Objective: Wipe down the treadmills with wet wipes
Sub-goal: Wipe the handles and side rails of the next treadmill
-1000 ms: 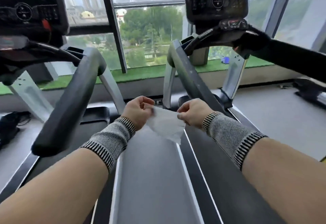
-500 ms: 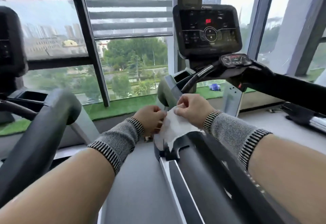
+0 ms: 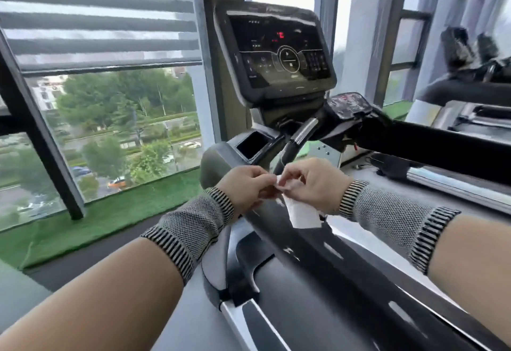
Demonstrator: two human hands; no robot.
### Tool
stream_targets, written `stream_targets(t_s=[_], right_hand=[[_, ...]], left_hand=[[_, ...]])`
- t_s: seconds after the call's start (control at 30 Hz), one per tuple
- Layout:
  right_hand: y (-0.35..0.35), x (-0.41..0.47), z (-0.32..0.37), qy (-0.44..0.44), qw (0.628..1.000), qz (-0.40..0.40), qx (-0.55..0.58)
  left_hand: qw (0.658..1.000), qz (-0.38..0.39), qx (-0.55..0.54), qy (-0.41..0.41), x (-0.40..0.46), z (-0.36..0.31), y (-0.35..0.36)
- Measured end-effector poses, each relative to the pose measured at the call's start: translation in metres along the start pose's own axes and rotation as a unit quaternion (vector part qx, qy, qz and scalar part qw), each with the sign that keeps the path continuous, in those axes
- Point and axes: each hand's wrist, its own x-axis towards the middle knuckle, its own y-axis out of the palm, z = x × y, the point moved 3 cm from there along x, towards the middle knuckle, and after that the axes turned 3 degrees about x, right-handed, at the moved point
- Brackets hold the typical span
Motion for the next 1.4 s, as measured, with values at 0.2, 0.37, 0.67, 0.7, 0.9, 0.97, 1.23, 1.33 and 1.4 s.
stream_targets(t_s=[0.2, 0.37, 0.67, 0.7, 0.9, 0.97, 1.23, 1.33, 1.4], right_hand=[[0.003, 0.050, -0.049, 0.116, 0.983, -0.106, -0.095], [-0.015, 0.085, -0.087, 0.185, 0.955, -0.195, -0.123], [0.008, 0.160, -0.129, 0.090, 0.962, -0.060, -0.250], [0.017, 0.163, -0.131, 0.042, 0.961, -0.019, -0.272], [-0.010, 0.197, -0.159, 0.027, 0.956, -0.041, -0.290], [0.001, 0.198, -0.156, -0.045, 0.949, -0.010, -0.311], [-0.031, 0.205, -0.195, 0.056, 0.944, -0.115, -0.303], [-0.007, 0.196, -0.182, -0.053, 0.949, -0.086, -0.299], [-0.020, 0.210, -0.188, 0.008, 0.954, -0.081, -0.289]], left_hand=[[0.995, 0.005, 0.079, 0.066, 0.085, 0.012, -0.044], [0.990, 0.021, 0.101, 0.093, 0.134, 0.025, -0.049], [0.991, 0.048, 0.073, 0.103, 0.210, 0.011, -0.032], [0.990, 0.049, 0.078, 0.108, 0.219, 0.008, -0.027], [0.993, 0.059, 0.056, 0.086, 0.261, 0.009, -0.005], [0.993, 0.061, 0.050, 0.090, 0.273, 0.008, 0.000], [0.991, 0.117, 0.014, 0.067, 0.312, -0.010, 0.021], [0.987, 0.137, 0.020, 0.076, 0.321, -0.015, 0.027], [0.986, 0.151, 0.004, 0.068, 0.326, -0.015, 0.032]])
